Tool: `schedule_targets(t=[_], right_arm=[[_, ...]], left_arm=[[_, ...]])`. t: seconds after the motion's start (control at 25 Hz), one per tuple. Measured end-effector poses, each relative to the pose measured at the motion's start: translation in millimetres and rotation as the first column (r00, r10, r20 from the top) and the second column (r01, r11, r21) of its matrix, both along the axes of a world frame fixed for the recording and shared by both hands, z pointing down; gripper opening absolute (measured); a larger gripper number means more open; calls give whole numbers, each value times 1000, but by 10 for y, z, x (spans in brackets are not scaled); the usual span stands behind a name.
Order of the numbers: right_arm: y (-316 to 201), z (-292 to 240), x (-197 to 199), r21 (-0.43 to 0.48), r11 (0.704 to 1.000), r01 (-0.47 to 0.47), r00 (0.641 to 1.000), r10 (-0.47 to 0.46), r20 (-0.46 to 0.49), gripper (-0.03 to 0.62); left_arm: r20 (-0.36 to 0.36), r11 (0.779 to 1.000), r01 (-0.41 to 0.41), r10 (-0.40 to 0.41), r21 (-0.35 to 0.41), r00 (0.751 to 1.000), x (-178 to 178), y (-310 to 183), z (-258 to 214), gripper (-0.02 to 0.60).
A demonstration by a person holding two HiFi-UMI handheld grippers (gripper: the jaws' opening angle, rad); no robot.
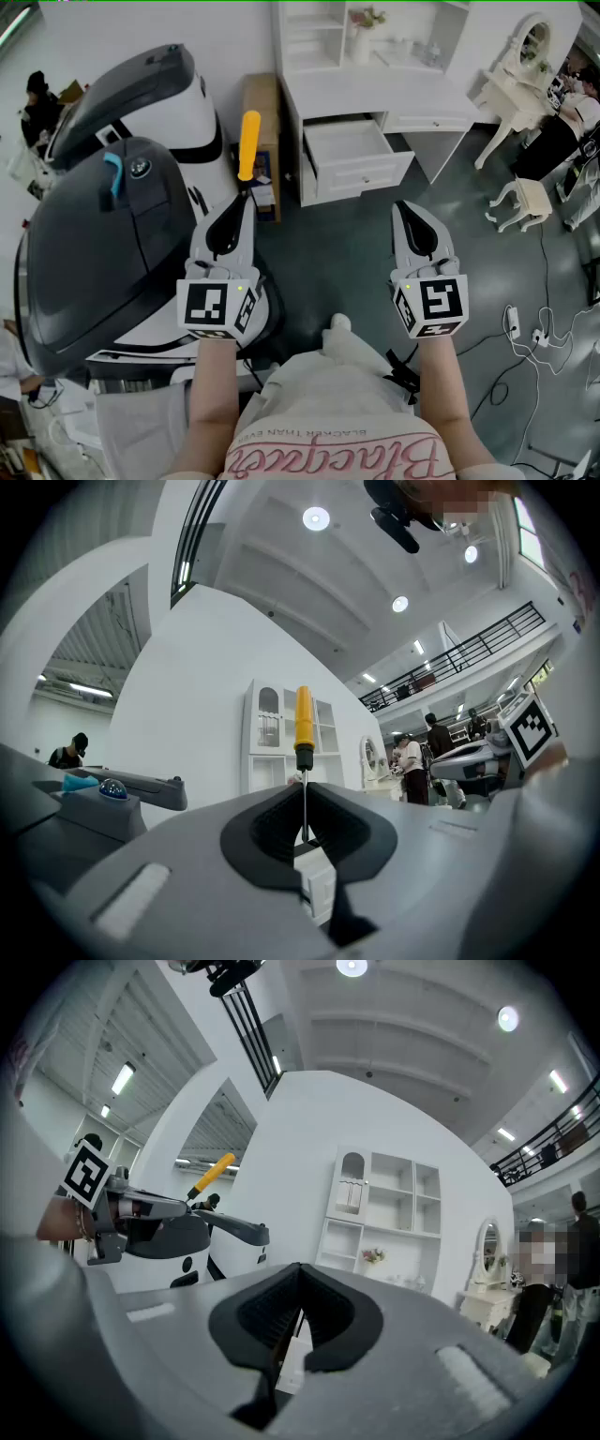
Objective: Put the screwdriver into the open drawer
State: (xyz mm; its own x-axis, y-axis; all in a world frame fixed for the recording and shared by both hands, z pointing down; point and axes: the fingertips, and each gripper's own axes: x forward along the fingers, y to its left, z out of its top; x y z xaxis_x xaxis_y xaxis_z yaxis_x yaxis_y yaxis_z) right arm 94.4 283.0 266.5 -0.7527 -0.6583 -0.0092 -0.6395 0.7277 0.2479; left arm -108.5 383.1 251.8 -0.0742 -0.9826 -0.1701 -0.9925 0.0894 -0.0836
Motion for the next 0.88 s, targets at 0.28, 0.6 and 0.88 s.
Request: schedule_targets(t=[0.28,0.6,0.88], right_arm=[[-28,22,60,-7,1000,-29,1000,29,-11,0],[-179,-24,41,3,1000,-24,1000,24,10,0],[-590,54,-121,-14,1000,-12,1000,12,19,0]], left_arm=[[11,1000,4,-4,-2,1000,-50,-54,-9,38],[-1,1000,5,-5,3,1000,-146,-268,-1,38],[-4,1000,15,-15,-4,1000,-274,-641,32,38]])
